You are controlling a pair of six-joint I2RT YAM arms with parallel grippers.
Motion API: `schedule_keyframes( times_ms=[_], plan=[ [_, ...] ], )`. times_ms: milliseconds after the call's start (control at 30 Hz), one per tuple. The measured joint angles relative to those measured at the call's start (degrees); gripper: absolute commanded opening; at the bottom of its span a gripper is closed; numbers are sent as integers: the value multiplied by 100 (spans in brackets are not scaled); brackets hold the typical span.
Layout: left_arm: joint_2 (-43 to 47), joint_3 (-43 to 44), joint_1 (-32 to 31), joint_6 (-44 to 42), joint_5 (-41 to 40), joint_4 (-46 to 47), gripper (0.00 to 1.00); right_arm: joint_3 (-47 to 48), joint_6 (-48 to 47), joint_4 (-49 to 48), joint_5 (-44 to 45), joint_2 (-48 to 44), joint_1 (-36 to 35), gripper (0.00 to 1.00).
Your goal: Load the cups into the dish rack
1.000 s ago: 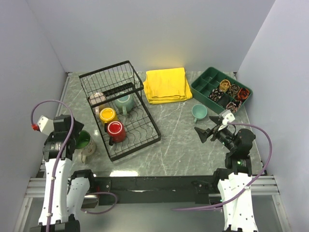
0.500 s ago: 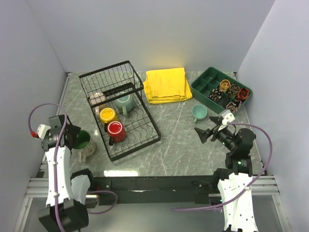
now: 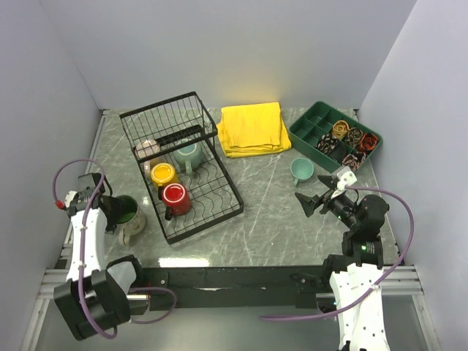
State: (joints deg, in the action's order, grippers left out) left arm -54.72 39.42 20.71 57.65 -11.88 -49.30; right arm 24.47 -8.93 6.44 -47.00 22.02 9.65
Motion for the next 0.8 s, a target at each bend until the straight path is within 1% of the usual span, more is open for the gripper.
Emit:
schedule_keyframes(
  times_ms=[33,100,167,200,300,367,500,567,600,633,767,800],
  plan=[
    [-92,-22,7,-4,-2,35,56,0,0,13,0,-9,0,100],
    [-192,-74,13,9,4,101,50,0,-9,37,0,-24,2,100],
    [-201,-94,28,11,-33,94,46,2,-15,52,0,-28,11,100],
    [-190,-94,39,20,-52,98,42,7,-17,59,4,-31,17,100],
    [-155,-96,101,28,-118,142,36,39,-17,85,26,-42,37,100],
    [-142,-101,127,11,-118,153,35,70,-20,90,39,-48,44,100],
    [-138,-166,184,28,-79,291,36,76,-22,94,42,-61,52,100],
    [-136,-184,203,20,-39,328,35,76,-35,94,44,-70,55,100],
    [-136,-192,212,7,-22,343,25,76,-37,94,42,-76,55,100],
    [-136,-195,223,2,2,352,19,76,-39,94,44,-85,61,100],
    [-70,-247,313,-105,-2,330,10,76,-57,96,44,-92,76,100],
    [-31,-258,341,-98,20,354,3,76,-59,96,44,-92,81,100]
  ],
)
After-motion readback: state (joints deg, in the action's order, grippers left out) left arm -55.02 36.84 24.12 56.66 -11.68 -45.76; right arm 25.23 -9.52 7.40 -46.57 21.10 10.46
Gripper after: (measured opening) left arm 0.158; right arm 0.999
